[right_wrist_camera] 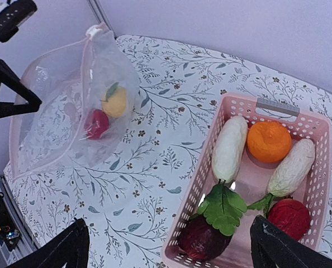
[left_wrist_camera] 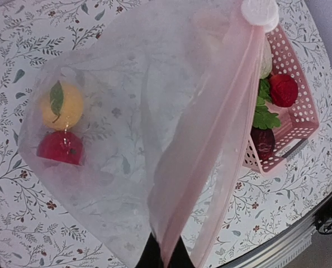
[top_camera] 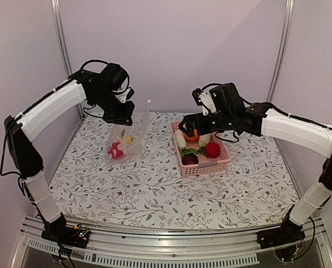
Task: Place the food in the zip-top bag and seal the zipper
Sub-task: Pick up the fake vegetable from the bin.
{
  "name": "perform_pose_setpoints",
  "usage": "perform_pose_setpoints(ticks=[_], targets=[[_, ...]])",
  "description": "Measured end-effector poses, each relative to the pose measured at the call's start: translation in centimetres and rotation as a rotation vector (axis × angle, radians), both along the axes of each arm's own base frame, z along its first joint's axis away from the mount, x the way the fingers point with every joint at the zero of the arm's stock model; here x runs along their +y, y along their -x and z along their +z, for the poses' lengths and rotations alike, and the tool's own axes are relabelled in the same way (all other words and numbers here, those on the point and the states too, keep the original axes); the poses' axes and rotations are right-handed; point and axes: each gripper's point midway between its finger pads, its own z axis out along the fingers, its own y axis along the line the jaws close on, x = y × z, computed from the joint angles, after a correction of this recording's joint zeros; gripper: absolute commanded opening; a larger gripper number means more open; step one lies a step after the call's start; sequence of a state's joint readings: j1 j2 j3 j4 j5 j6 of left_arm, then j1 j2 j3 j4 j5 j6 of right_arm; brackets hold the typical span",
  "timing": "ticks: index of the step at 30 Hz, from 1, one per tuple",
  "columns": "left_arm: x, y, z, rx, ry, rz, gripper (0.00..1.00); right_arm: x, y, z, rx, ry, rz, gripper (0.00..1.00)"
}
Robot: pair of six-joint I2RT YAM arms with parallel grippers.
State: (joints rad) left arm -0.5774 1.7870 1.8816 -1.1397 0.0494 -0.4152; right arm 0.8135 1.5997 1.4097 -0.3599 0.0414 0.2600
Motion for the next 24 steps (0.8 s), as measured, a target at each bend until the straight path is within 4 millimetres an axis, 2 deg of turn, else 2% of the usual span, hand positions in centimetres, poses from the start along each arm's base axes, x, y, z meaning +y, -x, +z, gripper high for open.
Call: perform_pose_setpoints(ticks=[4,8,11,18,24], targets=[[-0.1,-0.1,-0.5,0.004,-0.007,-0.004,0.0,-3.1,-1.1,-2.8,0.116,0.021,-0.066,0.93],[-0.1,-0.2,-0.7,0.005,-0.007,-0.005,0.0,-5.2,-2.3,-3.7,0.191,-0.007,-0.114,0.85],[-0.3,-0.4,-0.8,0.004,-0.004,-0.006,0.0,-6.0,-3.5,-4.5,0.229,-0.016,-0.137,0.81],[-0.5,-0.4,-1.2,0.019,0.0,-0.012,0.0,-4.4,-6.4,-8.8,0.337,0.017,-0.127,0.7],[-0.6,-0.4,-1.4,0.023,-0.001,-0.013,0.0,-2.2,-7.8,-12.7,0.422,0.031,-0.087,0.66]])
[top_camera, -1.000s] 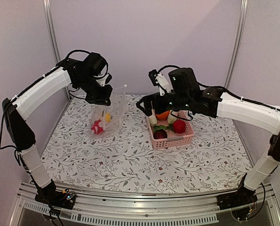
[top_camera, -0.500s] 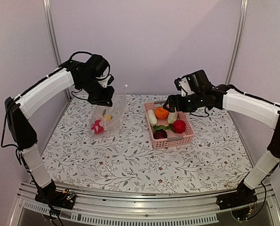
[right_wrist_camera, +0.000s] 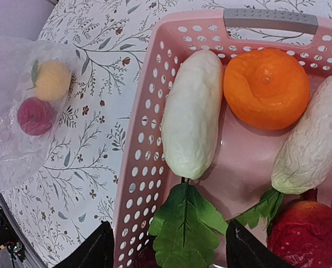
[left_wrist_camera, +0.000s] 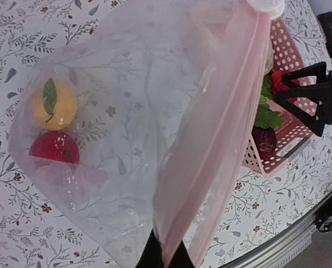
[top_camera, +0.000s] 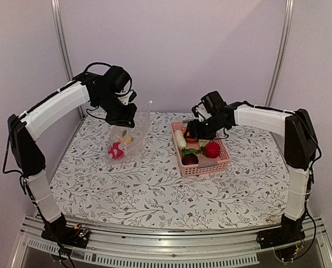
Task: Place the food in the zip-top bag and seal the zipper
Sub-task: Pick up the fake vegetable from the bin.
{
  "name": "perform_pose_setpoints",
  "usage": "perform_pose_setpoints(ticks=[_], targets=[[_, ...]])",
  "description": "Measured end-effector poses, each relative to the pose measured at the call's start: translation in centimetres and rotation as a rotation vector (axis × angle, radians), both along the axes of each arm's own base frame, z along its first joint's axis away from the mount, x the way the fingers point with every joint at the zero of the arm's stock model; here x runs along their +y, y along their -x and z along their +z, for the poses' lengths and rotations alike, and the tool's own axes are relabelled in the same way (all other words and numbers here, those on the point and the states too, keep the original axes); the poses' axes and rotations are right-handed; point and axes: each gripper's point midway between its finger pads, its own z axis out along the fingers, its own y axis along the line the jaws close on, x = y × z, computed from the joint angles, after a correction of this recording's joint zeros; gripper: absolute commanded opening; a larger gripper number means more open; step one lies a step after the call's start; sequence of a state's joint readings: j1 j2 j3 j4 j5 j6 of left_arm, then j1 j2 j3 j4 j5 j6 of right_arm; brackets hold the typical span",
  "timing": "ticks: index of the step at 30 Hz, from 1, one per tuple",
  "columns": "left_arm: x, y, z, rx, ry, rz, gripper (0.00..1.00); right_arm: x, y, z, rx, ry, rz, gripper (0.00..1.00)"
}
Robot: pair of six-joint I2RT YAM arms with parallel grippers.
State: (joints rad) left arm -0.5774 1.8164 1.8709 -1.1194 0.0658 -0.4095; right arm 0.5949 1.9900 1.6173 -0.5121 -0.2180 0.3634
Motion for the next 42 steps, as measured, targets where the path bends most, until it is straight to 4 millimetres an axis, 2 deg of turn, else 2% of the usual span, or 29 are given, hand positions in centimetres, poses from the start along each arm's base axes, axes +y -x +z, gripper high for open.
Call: perform_pose_setpoints(ticks=[7,14,24,26,27,32,38,42], targets=[[0.0,0.0,0.0,0.001,0.0,-0.002,0.0,2.4,-2.0,-2.3,0.04,-0.028,0.027,0.65],[0.0,0.0,-0.1,0.003,-0.001,-0.002,0.0,4.1,-3.8,-4.0,0.062,-0.051,0.028,0.6],[0.2,0.0,-0.2,0.002,-0.006,0.002,0.0,4.4,-4.0,-8.5,0.159,-0.039,-0.02,0.57],[0.2,0.0,-0.2,0.002,-0.008,0.002,0.0,4.3,-3.9,-9.3,0.176,-0.035,-0.026,0.54],[0.2,0.0,-0.2,0.003,-0.009,0.003,0.0,4.4,-3.8,-9.6,0.184,-0.035,-0.026,0.49],[0.3,0.1,-0.5,0.008,-0.014,0.004,0.0,4.4,-3.9,-9.6,0.189,-0.041,-0.037,0.39],[0.6,0.1,-0.7,0.008,-0.025,0.009,0.0,4.1,-3.6,-9.4,0.189,-0.035,-0.038,0.37],[0.7,0.0,-0.7,0.003,-0.032,0.01,0.0,3.0,-2.1,-7.3,0.18,-0.031,-0.039,0.37]])
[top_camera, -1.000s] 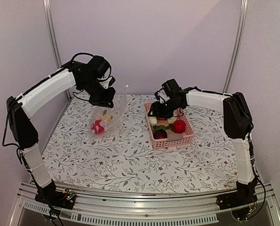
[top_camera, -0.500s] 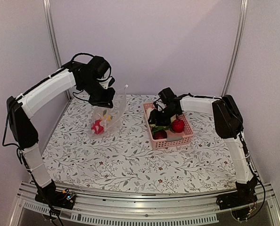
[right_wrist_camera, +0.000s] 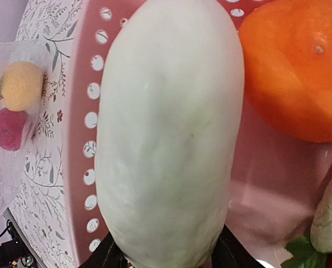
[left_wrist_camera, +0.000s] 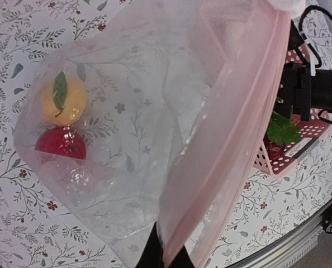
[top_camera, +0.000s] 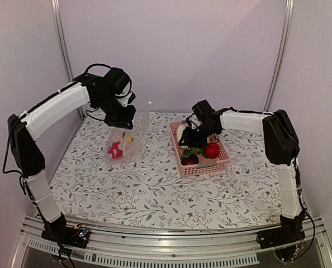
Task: Place the food in the zip-top bag and seal the zipper
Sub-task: Pick up the fake vegetable from the bin, then place the fake vegetable in the zipper food storage bag.
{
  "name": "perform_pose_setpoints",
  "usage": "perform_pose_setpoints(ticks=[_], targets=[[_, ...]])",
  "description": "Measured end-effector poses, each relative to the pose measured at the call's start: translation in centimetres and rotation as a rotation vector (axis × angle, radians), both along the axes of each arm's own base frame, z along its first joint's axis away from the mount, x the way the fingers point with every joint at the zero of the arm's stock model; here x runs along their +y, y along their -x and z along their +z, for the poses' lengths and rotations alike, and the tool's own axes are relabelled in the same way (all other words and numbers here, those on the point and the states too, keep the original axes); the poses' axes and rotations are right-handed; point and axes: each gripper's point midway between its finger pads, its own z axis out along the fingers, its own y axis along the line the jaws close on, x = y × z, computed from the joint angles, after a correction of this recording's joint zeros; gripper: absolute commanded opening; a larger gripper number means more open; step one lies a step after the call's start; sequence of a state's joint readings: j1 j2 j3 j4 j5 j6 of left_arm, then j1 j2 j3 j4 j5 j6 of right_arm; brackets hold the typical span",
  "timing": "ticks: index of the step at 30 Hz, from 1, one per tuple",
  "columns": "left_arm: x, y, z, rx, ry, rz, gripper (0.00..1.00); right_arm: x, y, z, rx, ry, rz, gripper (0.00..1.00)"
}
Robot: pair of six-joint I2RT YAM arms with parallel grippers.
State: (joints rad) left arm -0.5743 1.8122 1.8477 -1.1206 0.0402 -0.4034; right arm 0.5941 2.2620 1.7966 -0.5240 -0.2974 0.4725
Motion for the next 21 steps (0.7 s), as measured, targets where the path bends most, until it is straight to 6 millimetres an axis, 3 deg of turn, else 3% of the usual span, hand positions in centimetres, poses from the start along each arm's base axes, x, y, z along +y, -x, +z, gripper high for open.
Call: perform_pose_setpoints(ticks=[9,15,21], targets=[[0.3,0.0,-0.3,0.004,-0.008,0.003,0.0,-1.7,2.6,11.8,-0.171,-0.107,0.016,0.37],[0.2,-0.3,-0.1,-0.008,0.001,0.006,0.0,-1.8,4.5,15.8,-0.233,-0.157,0.056,0.37],[-0.5,-1.1,0.1,-0.022,0.02,0.001,0.0,-0.8,6.5,18.2,-0.235,-0.232,0.133,0.37]])
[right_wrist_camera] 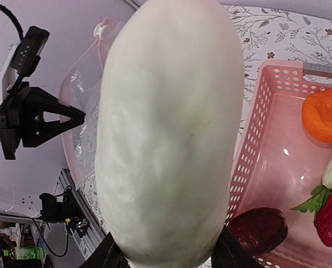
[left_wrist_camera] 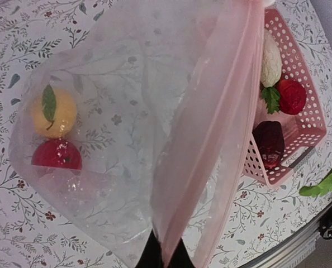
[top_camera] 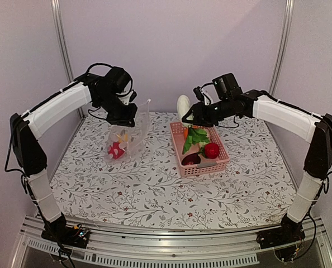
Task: Place the food in the zip-top bag and seal the zipper
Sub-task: Place the fake vegetable in the zipper food storage bag.
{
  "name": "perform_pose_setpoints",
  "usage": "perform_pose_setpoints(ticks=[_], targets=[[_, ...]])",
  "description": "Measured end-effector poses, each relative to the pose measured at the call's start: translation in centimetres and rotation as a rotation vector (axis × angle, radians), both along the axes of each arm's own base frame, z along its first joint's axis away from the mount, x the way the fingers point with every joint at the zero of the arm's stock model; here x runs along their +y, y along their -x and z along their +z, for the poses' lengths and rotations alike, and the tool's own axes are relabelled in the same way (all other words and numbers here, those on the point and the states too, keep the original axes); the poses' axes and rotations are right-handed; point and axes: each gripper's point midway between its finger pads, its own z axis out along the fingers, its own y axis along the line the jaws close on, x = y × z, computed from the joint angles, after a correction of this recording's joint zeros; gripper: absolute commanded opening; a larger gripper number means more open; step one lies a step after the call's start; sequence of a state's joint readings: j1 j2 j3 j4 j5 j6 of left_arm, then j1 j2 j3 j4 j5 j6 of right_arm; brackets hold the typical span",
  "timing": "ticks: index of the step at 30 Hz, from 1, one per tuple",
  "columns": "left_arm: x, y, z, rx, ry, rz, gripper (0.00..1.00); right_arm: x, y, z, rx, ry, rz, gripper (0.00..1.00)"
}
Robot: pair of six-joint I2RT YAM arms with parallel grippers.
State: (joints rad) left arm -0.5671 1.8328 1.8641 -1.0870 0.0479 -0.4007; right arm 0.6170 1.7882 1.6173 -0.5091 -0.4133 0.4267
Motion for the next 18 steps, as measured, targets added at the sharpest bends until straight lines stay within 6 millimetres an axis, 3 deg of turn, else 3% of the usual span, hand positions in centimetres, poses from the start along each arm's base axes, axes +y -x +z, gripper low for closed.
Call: perform_pose_setpoints(ticks=[9,18], targets=[[-0.8,-0.7,-0.7,0.007,0.02,-0.006,0.0,3.0,4.7,2.4,0.098,-0.149,0.24,0.38],[-1.7,-1.0,-0.8,0.01,0.056,-0.021,0.0,6.3,8.4,1.1,0.247,-0.237,0.454,0.38]])
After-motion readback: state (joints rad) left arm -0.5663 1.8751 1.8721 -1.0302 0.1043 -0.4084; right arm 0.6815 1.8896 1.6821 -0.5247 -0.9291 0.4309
